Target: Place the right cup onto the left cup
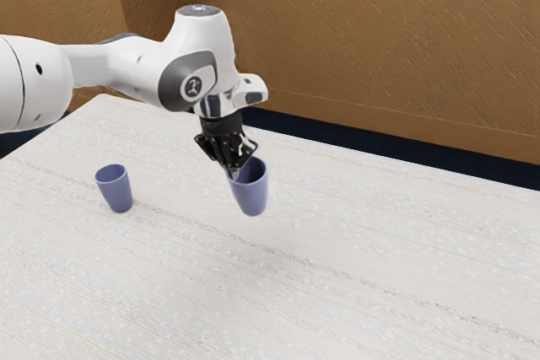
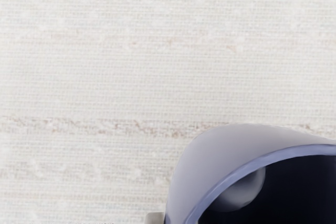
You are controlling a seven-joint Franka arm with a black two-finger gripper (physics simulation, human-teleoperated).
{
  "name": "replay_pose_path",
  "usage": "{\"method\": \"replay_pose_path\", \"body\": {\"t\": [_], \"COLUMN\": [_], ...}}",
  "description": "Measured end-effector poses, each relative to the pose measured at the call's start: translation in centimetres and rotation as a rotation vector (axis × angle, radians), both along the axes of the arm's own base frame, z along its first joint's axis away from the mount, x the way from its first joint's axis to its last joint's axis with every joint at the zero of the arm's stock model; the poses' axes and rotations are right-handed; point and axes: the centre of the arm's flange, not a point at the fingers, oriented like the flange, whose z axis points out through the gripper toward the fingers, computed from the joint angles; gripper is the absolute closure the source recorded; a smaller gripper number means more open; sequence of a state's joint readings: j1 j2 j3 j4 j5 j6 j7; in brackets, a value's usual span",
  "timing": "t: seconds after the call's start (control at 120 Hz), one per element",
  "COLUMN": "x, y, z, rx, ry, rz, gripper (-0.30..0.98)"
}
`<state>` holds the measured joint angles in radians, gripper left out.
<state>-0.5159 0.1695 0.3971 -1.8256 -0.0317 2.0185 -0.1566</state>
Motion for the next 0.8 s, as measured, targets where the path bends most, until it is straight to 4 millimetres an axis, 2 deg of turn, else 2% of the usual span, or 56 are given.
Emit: {"method": "replay_pose_path", "body": {"t": [0.142,0.292,0.542,0.708,0.8], "x": [0.4,-0.1,-1.4,-2.4,-3.2], "y": [6.7,12.2,19.2,22.8,25.5], "z": [1.3,1.8,2.2,2.4,2.5], "rx": [0.015,0.022,0.022,0.017,0.015], "ry": [0.01,0.029,0.051,0.058,0.061], "rz": [0.072,0.114,0.149,0.159,0.177], "gripper": [0.79,0.79,0.79,0.79,0.79]}}
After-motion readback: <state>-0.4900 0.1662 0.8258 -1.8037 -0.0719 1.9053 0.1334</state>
